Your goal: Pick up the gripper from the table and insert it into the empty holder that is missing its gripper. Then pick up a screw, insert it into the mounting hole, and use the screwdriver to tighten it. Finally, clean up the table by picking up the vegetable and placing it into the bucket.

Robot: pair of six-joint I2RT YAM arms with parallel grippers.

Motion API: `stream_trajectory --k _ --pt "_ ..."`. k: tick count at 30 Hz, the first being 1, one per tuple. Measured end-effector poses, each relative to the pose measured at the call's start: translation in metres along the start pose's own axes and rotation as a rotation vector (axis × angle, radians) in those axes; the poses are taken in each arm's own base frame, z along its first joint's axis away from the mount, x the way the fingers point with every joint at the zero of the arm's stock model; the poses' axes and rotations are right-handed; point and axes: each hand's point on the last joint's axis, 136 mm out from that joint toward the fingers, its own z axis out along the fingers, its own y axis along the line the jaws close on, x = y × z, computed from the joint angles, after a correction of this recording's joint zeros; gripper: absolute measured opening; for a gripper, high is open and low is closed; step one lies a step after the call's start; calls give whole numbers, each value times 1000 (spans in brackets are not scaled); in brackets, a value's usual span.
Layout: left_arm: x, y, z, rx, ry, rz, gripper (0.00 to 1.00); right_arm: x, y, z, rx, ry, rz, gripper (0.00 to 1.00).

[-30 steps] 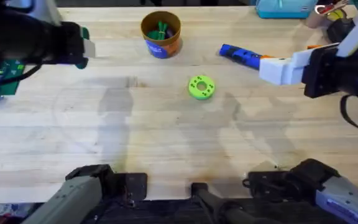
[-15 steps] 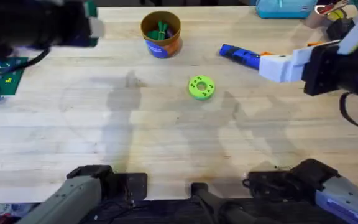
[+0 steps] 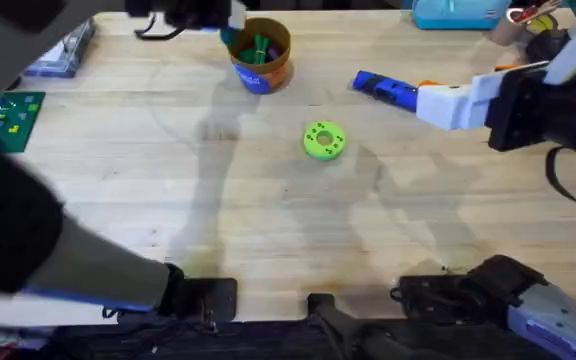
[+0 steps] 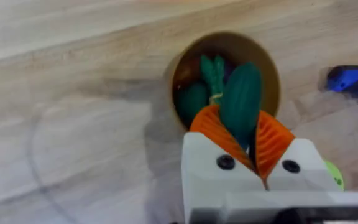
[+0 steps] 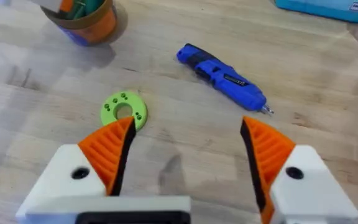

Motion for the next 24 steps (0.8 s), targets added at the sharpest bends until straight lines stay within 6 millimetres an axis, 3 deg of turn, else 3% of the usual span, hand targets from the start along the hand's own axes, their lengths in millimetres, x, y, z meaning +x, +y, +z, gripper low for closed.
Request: stream_trajectory --k 6,13,14,15,19,20,24 --pt "-20 -15 40 38 2 36 25 0 0 0 0 0 0 987" --pt "-2 -15 70 50 61 32 25 0 -1 0 8 -2 0 987" --pt "-1 -14 70 49 63 36 78 0 -1 0 8 -1 0 987" --pt "-2 -14 70 49 61 36 202 0 -1 0 8 -2 0 987" --pt "-1 -14 69 49 65 33 823 0 -1 0 8 -2 0 987" --pt "2 -14 68 50 78 29 929 0 -1 0 8 -1 0 987" --pt "19 -16 59 50 173 12 986 0 -1 0 8 -2 0 987"
